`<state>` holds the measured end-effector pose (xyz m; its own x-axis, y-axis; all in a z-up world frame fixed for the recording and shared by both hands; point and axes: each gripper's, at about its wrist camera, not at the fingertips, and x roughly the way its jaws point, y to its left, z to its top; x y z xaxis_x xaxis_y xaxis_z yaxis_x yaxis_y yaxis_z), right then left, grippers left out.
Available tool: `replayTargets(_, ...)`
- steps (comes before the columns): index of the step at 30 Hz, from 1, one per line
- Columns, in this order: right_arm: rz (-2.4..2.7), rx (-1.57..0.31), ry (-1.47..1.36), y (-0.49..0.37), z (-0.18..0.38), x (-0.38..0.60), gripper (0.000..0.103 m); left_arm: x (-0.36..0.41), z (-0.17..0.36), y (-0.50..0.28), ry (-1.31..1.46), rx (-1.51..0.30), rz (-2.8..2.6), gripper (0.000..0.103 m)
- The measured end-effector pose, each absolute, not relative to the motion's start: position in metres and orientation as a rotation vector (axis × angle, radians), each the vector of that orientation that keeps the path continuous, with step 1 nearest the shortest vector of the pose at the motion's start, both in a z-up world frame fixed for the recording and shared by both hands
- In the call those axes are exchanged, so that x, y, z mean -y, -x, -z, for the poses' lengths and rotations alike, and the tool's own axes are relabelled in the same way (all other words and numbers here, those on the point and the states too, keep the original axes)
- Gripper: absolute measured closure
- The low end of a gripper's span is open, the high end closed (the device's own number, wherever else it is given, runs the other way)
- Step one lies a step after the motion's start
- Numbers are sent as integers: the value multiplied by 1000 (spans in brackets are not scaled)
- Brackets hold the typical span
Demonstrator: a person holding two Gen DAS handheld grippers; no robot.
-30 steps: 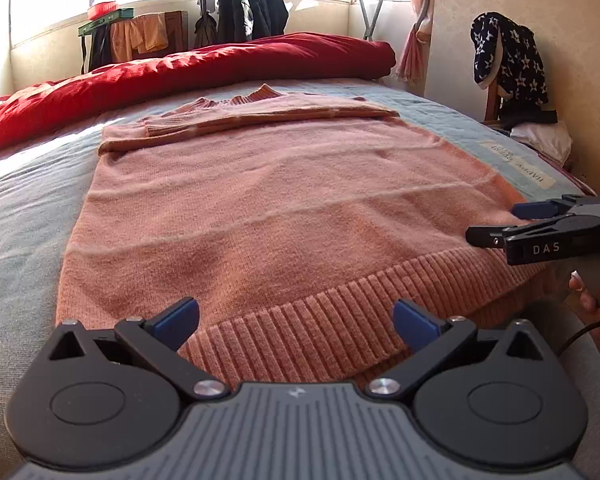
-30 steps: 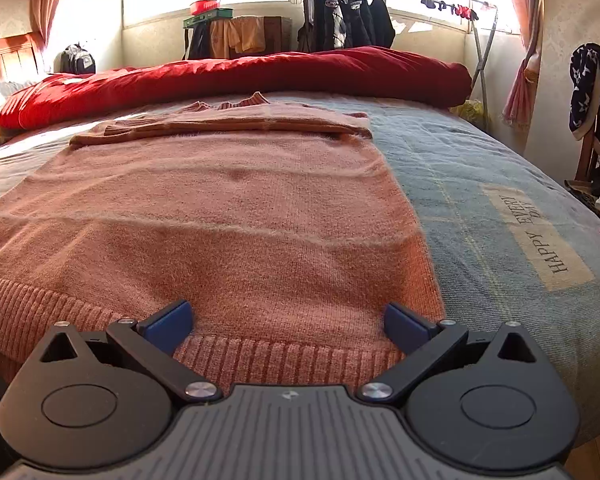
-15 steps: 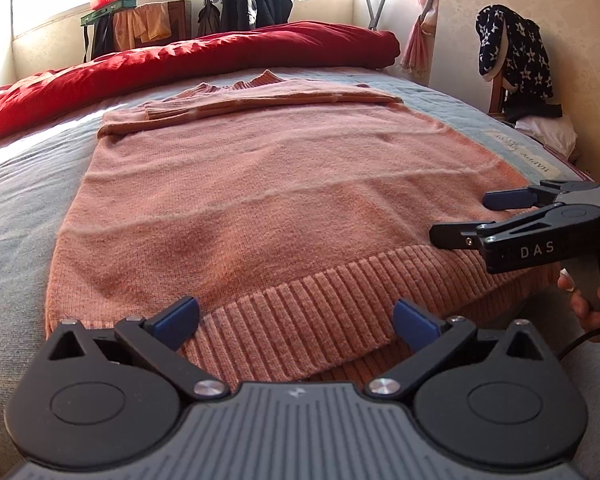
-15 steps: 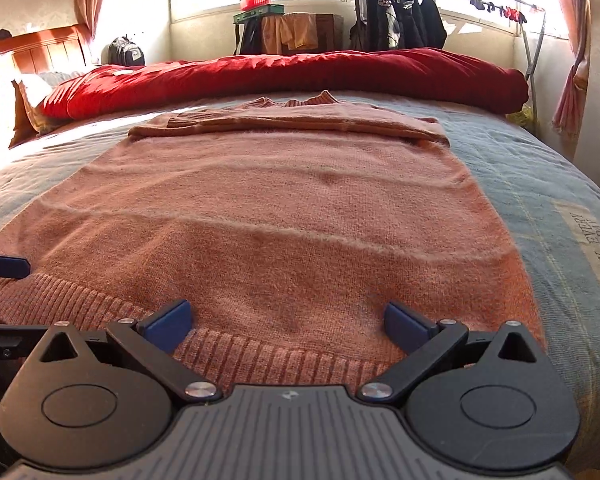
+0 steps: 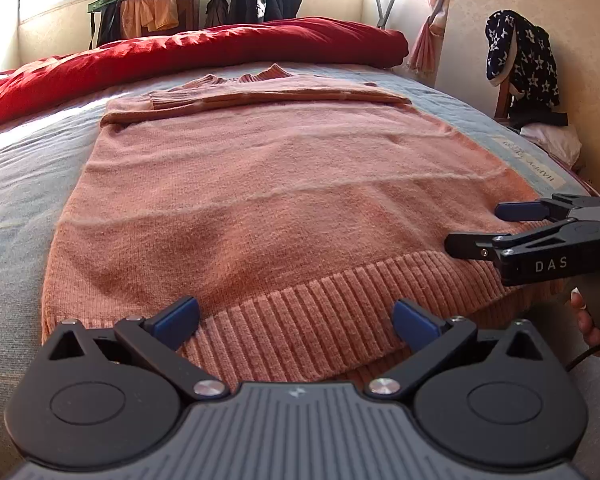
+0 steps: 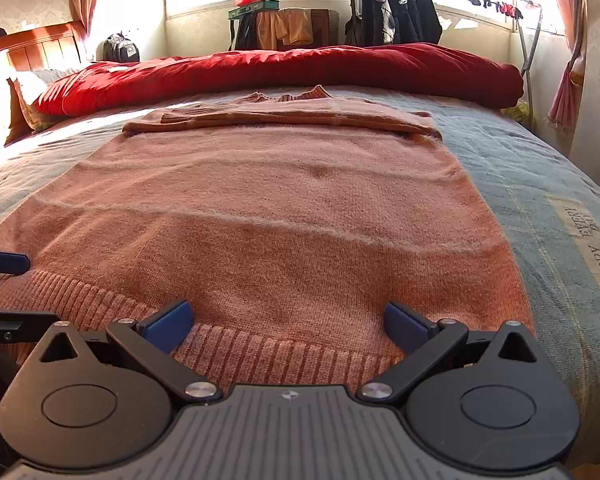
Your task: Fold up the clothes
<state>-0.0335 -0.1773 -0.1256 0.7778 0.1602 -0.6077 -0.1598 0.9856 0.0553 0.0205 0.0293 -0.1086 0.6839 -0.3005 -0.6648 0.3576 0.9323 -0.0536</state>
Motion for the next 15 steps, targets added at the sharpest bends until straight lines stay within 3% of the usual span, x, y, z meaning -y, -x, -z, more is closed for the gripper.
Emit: replayTargets(15,-181,-663,9,34,126,178,0,-13,101,-32,-204,-724,358,1)
